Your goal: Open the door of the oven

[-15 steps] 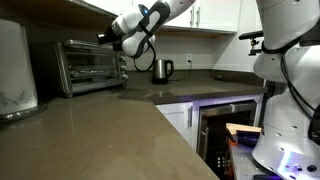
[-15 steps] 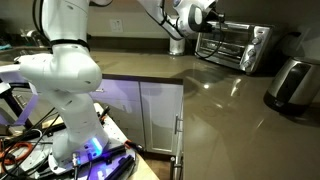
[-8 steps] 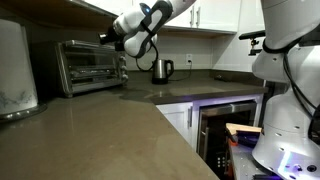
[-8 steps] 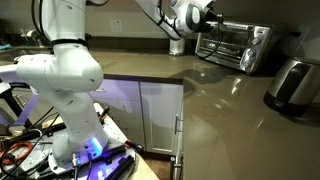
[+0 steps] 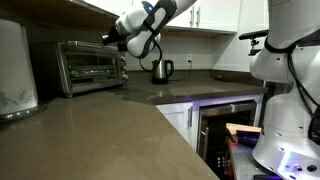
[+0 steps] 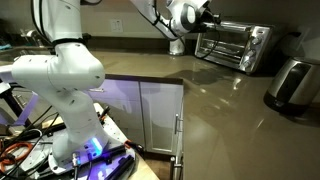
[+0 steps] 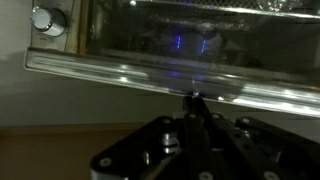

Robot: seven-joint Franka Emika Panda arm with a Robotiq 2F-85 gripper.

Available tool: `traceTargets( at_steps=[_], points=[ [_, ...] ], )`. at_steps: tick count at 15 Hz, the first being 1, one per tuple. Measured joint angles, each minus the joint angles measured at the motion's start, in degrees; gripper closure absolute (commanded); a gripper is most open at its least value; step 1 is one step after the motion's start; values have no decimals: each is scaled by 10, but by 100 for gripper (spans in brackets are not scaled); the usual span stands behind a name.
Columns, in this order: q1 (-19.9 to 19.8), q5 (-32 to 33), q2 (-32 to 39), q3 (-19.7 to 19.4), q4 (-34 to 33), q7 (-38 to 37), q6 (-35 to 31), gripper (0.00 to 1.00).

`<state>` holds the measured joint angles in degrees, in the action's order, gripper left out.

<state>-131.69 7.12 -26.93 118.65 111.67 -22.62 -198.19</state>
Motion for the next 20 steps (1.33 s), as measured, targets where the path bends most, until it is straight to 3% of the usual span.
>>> traceTargets(
  at_steps=[10, 20],
  points=[
    [104, -11, 0, -97, 60, -1, 0, 94],
    [140, -32, 0, -130, 92, 1, 0, 94]
  ],
)
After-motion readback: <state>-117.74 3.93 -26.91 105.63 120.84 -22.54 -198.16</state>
